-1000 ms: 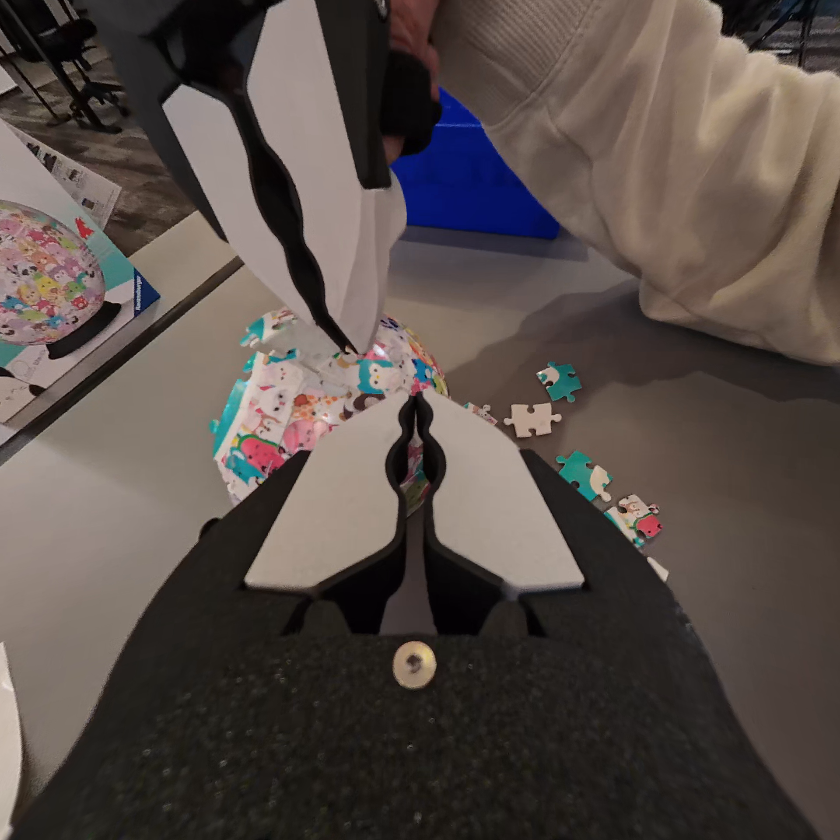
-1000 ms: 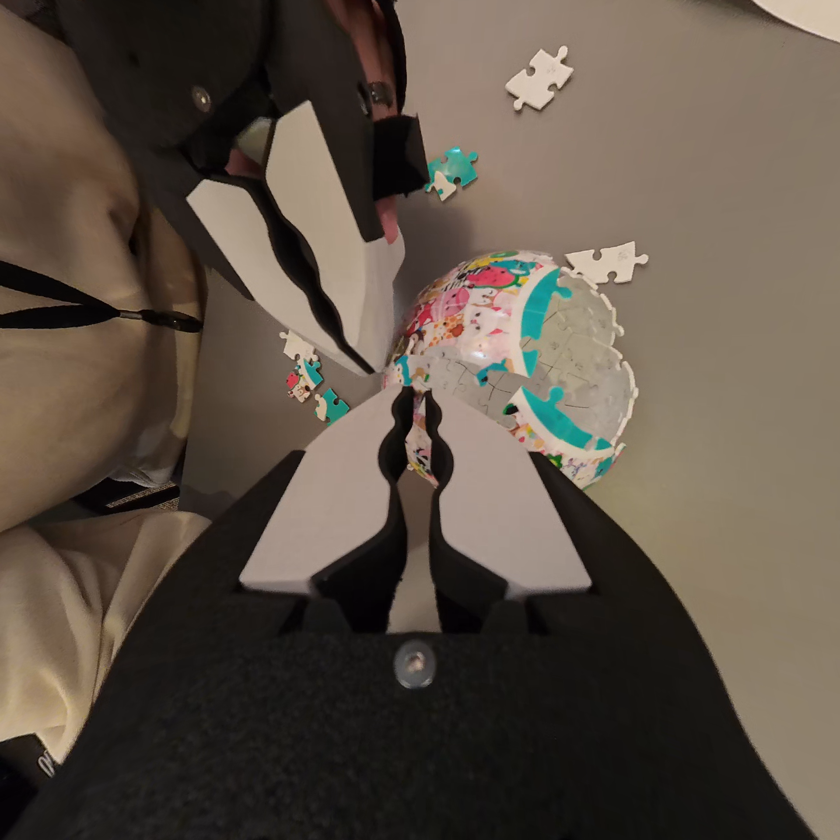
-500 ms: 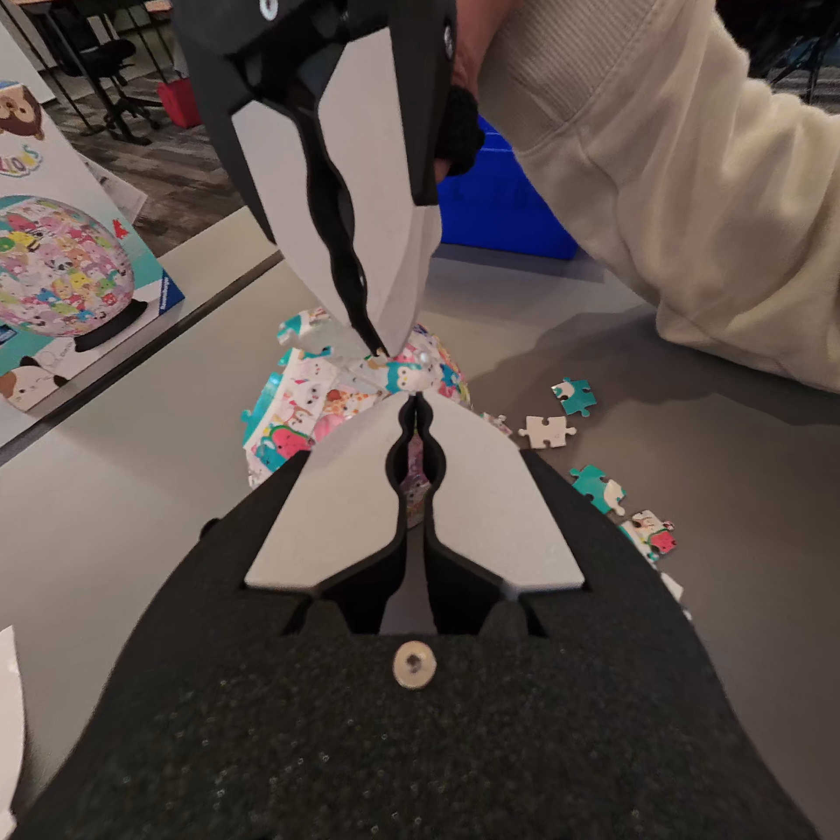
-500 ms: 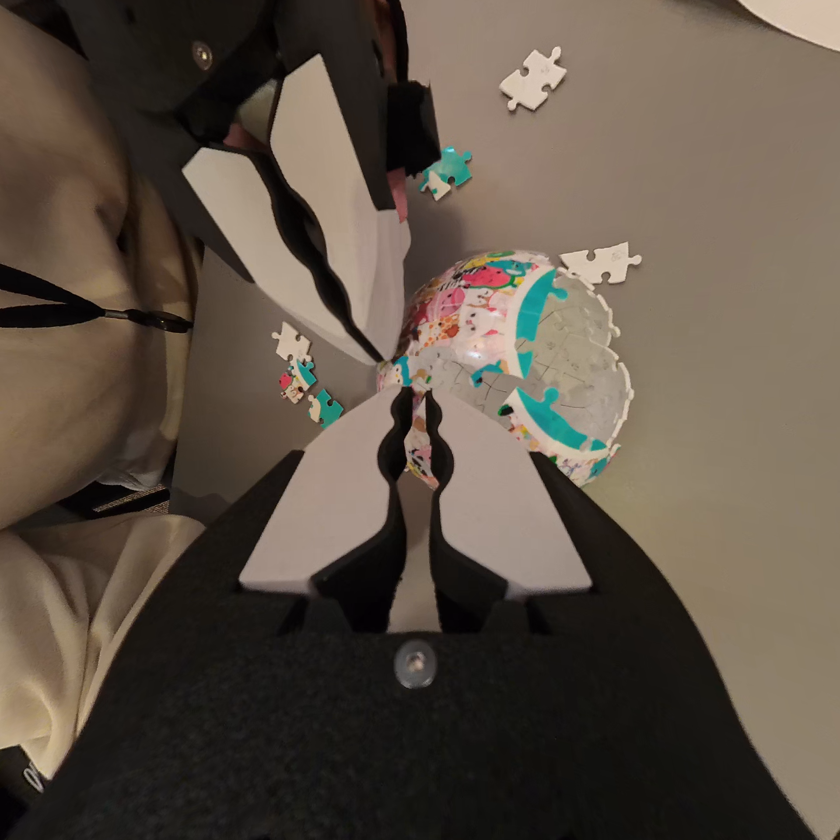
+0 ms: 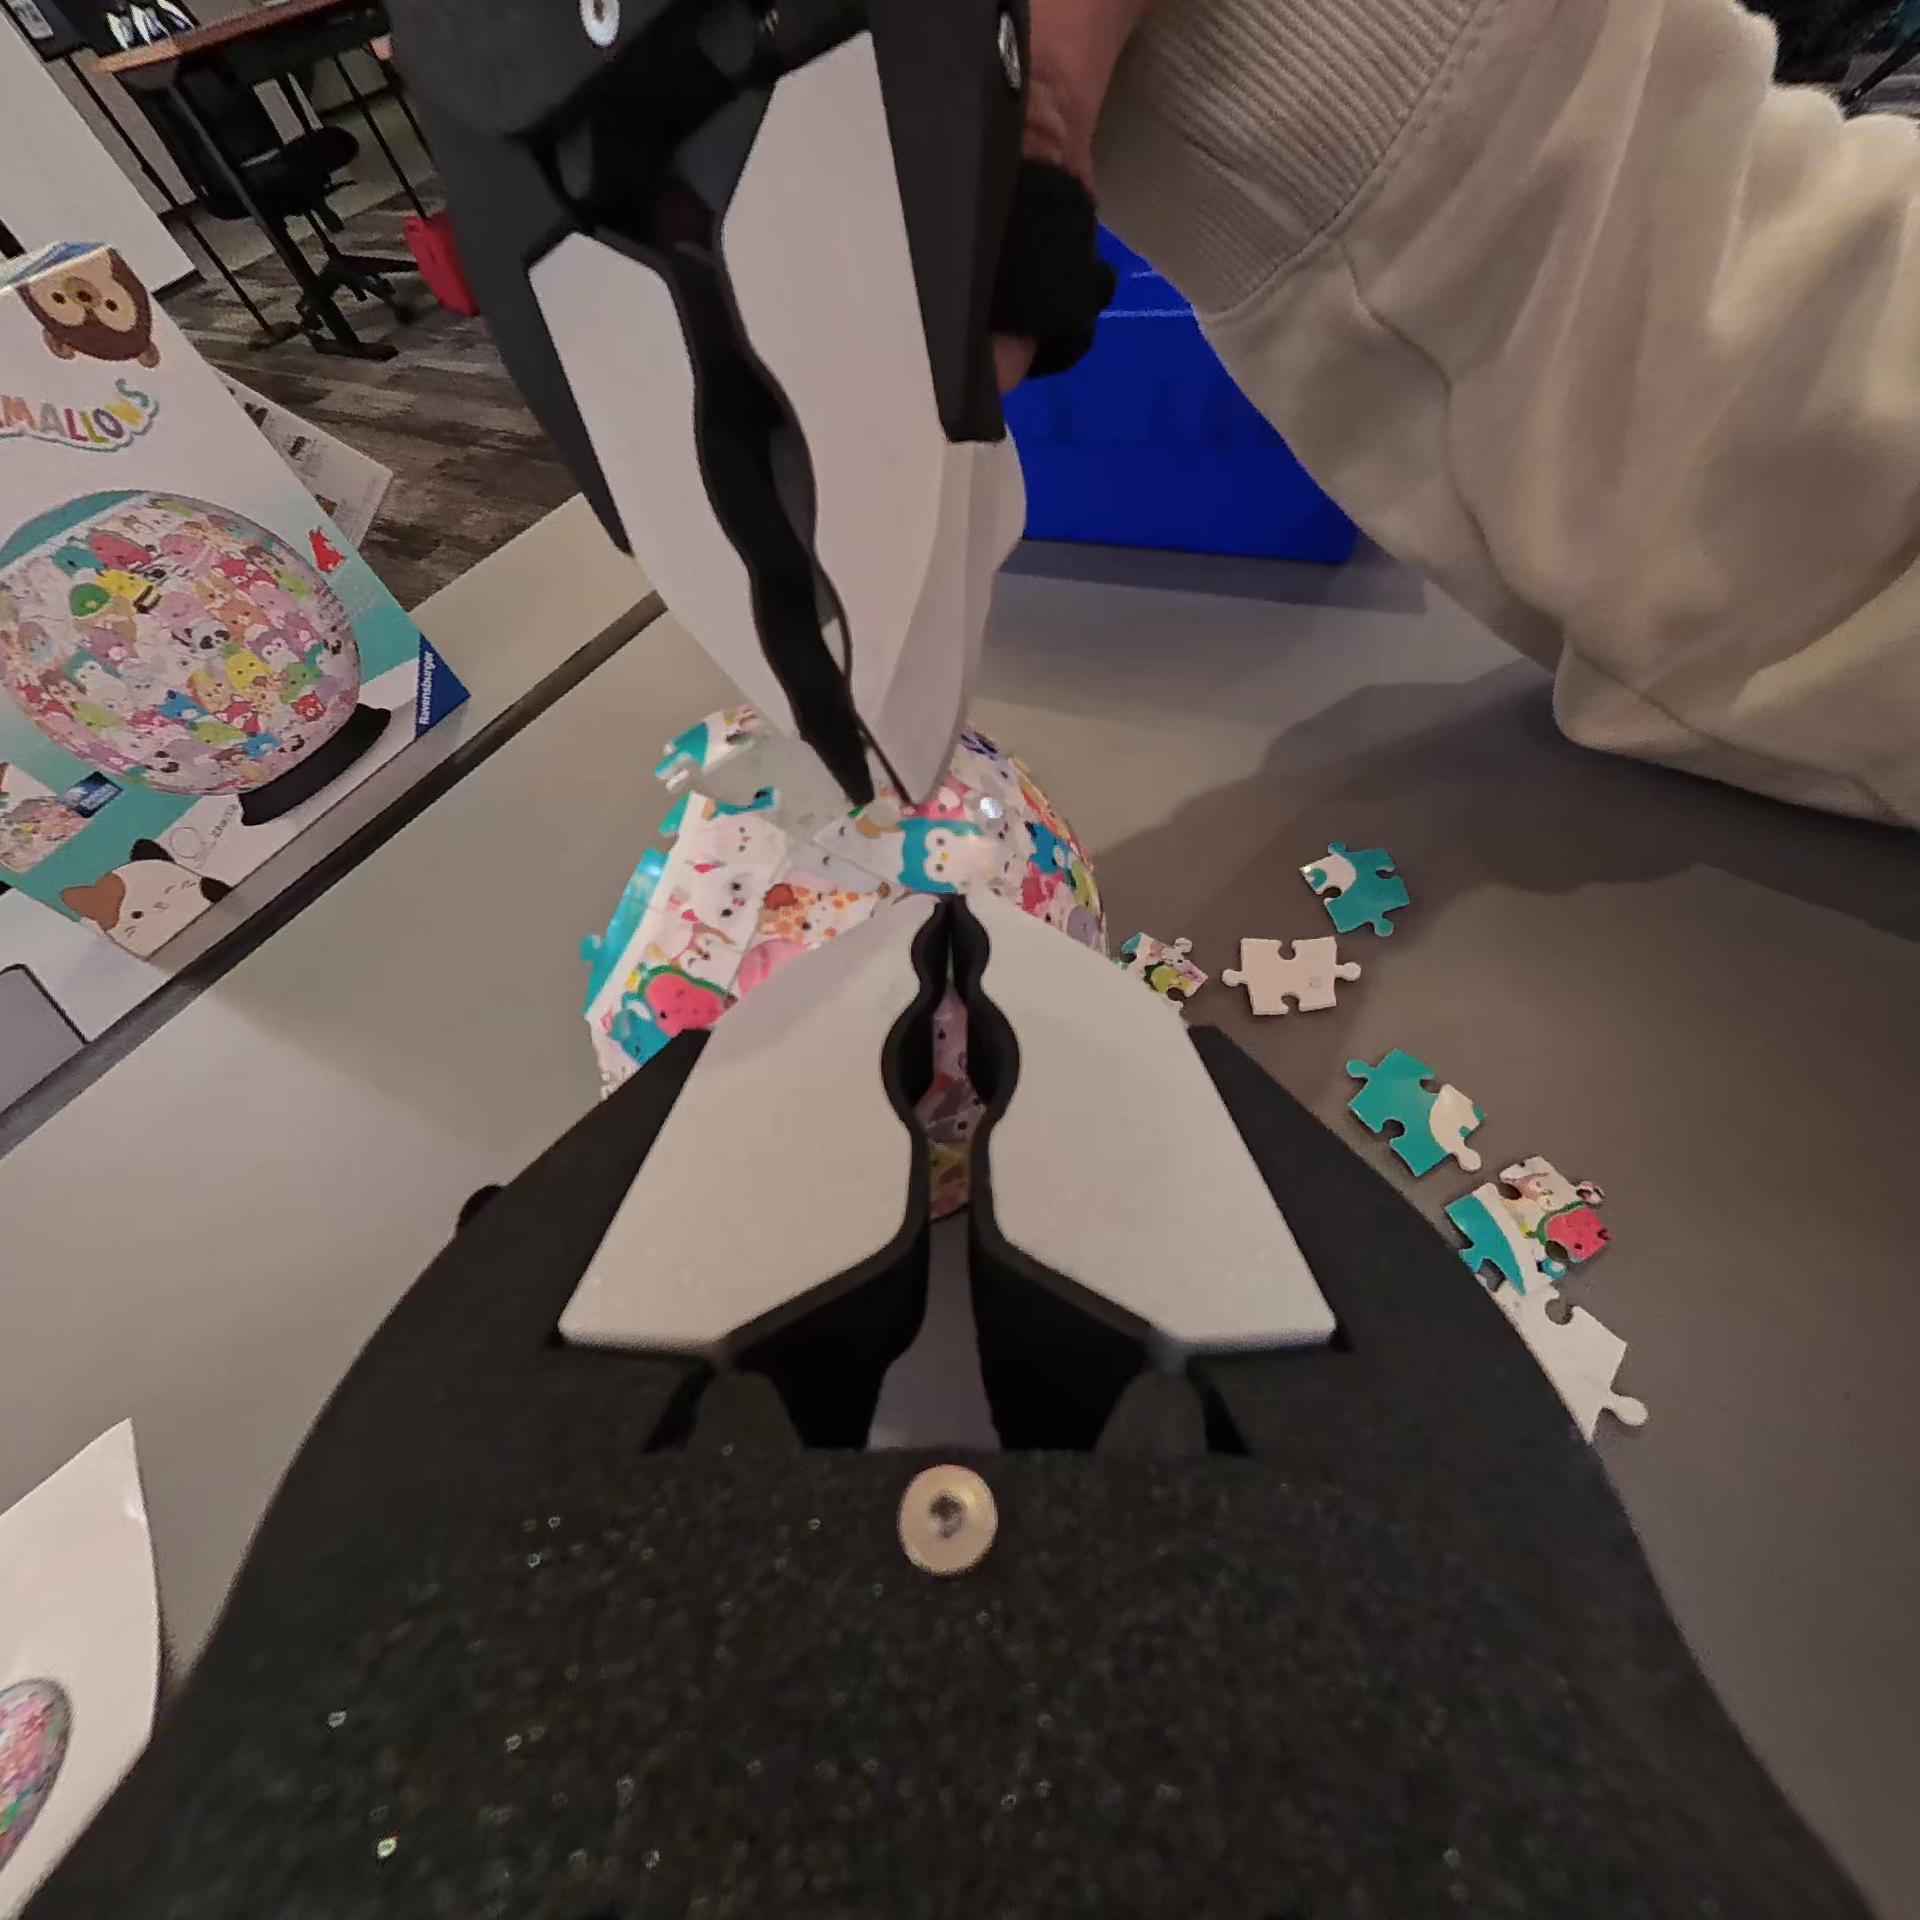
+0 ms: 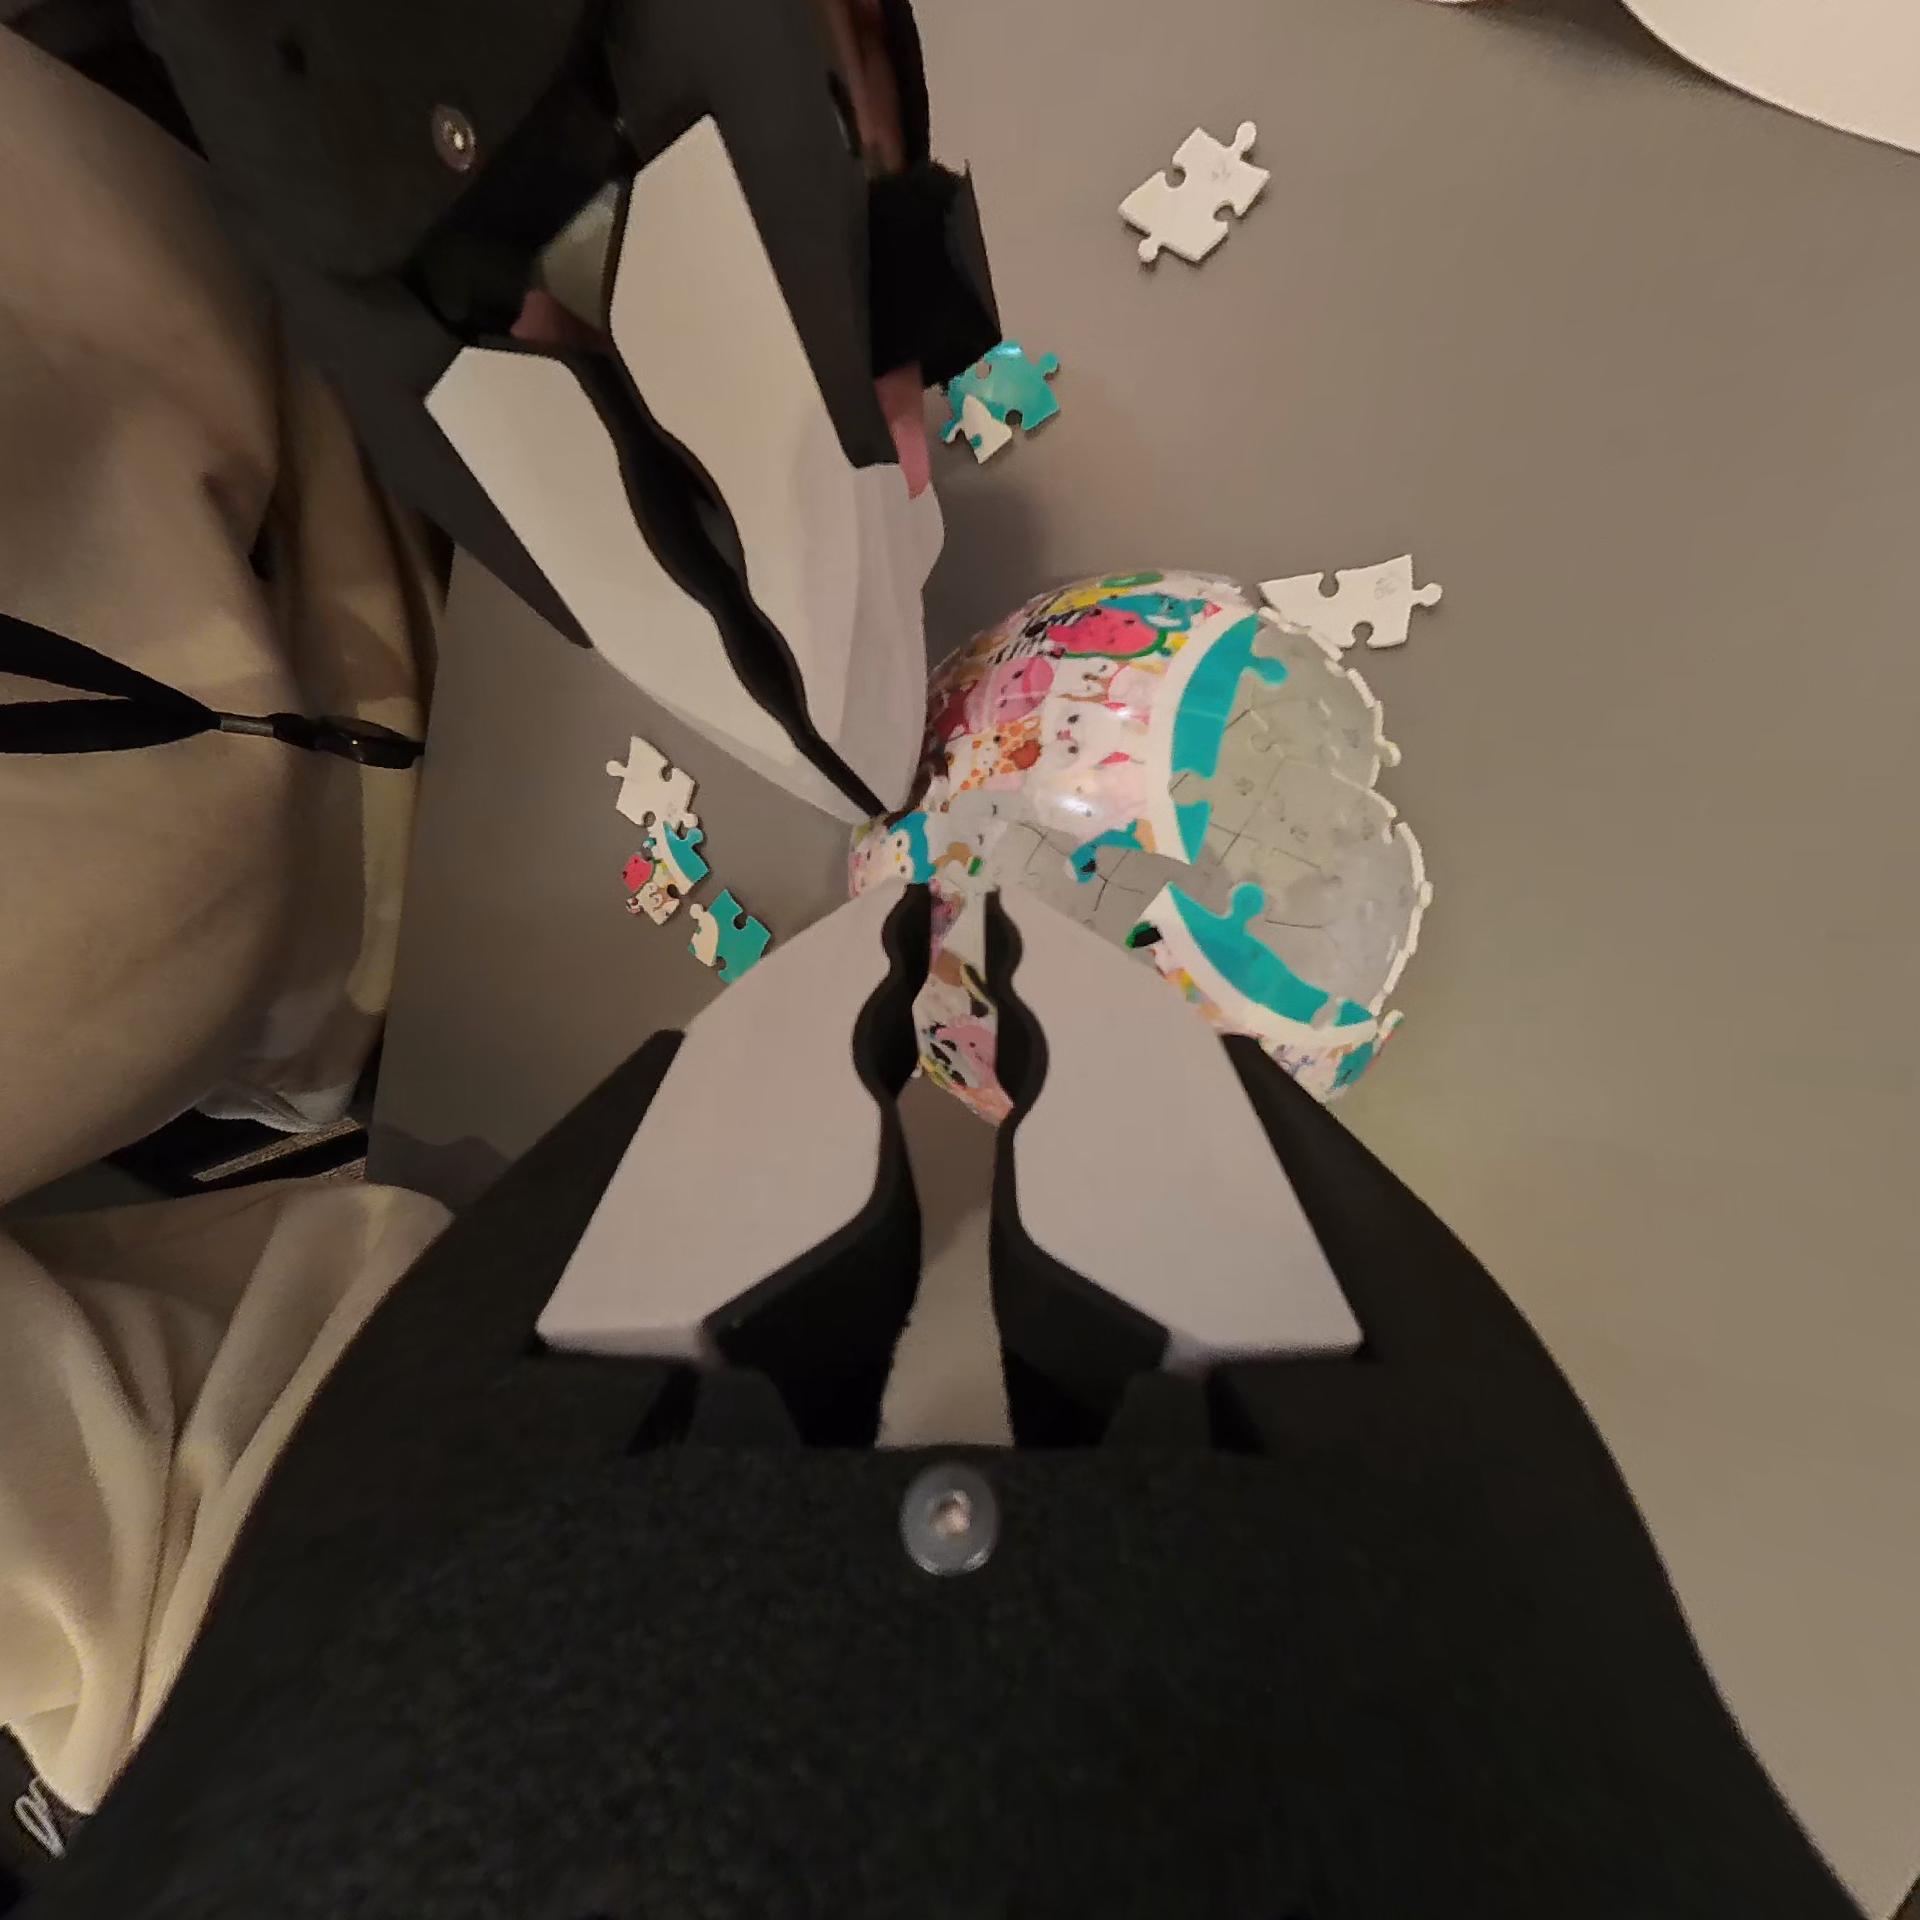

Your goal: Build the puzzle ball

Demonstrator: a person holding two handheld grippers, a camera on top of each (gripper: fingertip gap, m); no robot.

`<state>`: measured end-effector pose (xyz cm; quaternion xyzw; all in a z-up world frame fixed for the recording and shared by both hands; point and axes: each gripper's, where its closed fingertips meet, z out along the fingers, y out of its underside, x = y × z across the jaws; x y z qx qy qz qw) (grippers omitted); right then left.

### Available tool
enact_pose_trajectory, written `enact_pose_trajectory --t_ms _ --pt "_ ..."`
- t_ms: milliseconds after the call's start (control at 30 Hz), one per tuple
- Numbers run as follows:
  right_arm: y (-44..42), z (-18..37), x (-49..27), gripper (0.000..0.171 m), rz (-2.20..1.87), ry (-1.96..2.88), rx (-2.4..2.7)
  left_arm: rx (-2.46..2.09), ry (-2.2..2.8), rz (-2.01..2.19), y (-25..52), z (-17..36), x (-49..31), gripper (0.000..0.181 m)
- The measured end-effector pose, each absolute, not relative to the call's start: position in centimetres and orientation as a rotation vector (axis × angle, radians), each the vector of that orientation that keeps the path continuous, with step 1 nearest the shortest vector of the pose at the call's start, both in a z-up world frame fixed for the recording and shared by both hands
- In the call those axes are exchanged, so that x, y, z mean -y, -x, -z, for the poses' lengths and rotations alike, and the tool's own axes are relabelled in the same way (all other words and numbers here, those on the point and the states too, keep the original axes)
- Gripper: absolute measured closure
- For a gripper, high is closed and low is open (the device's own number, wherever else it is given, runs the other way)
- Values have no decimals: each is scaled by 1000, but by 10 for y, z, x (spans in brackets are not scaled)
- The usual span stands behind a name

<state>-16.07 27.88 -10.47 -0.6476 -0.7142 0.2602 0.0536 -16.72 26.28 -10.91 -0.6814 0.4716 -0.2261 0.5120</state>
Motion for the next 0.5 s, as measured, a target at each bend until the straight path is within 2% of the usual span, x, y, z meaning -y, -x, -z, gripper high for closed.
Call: enact_pose_trajectory --t_ms 133,333,500 --pt "158 99 -279 153 -812 1965 2148 -1129 1640 551 167 109 -263 181" --pt "160 85 -280 149 -834 1882 2104 -1123 1641 556 167 108 -262 181" --pt "164 86 -277 115 -838 1845 2102 -1122 1627 534 166 106 -261 181"
